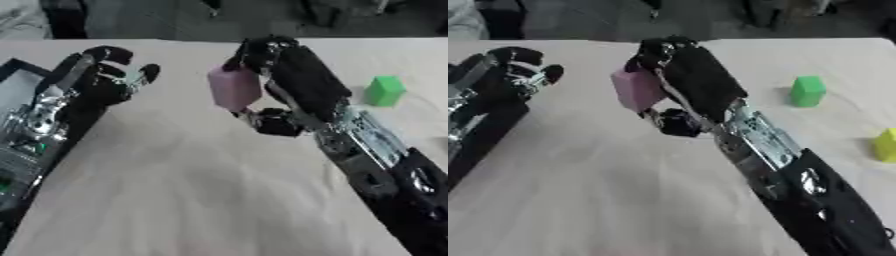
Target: Pick up the objects with one hand, pass them to the other hand, and then place them into the box on the other side of the table.
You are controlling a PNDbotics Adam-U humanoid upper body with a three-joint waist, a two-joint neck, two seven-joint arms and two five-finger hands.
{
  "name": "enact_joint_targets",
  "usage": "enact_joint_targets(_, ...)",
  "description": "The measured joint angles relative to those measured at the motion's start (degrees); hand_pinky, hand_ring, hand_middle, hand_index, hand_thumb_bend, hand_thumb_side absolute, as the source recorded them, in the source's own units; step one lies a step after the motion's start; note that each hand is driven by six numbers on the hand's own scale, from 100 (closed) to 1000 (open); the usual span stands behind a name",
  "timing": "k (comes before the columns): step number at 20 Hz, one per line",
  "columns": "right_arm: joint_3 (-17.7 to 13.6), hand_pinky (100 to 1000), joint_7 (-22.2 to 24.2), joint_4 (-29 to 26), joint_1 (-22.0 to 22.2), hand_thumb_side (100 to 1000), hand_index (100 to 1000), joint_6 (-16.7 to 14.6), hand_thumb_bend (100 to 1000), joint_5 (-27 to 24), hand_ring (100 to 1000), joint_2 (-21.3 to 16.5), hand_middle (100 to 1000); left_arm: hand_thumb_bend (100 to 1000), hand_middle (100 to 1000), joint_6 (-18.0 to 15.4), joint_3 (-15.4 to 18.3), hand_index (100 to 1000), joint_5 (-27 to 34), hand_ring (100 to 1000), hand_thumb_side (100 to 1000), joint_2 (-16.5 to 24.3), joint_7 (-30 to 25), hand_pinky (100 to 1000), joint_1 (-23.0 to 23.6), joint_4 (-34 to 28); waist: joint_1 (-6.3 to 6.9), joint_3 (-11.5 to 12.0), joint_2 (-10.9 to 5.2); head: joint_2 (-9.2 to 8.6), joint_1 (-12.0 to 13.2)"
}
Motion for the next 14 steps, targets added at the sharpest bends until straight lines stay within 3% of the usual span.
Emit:
enact_joint_targets(6, 1.1, 628, -2.9, 1.4, -0.8, 100, 571, -0.5, 278, 3.9, 587, 2.4, 519, 546, 775, -1.0, -0.4, 832, -0.5, 783, 547, 0.0, -5.6, 847, -0.8, -2.3, 0.00, 0.4, 0.00, 0.09, -0.2)
enact_joint_targets(14, 2.7, 616, -5.7, 3.9, -1.5, 100, 568, -1.1, 285, 7.1, 584, 5.0, 517, 542, 782, -0.6, -1.1, 840, 0.5, 790, 554, -0.5, -12.5, 856, -1.6, -5.0, 0.00, 0.9, -0.01, 2.43, -0.6)
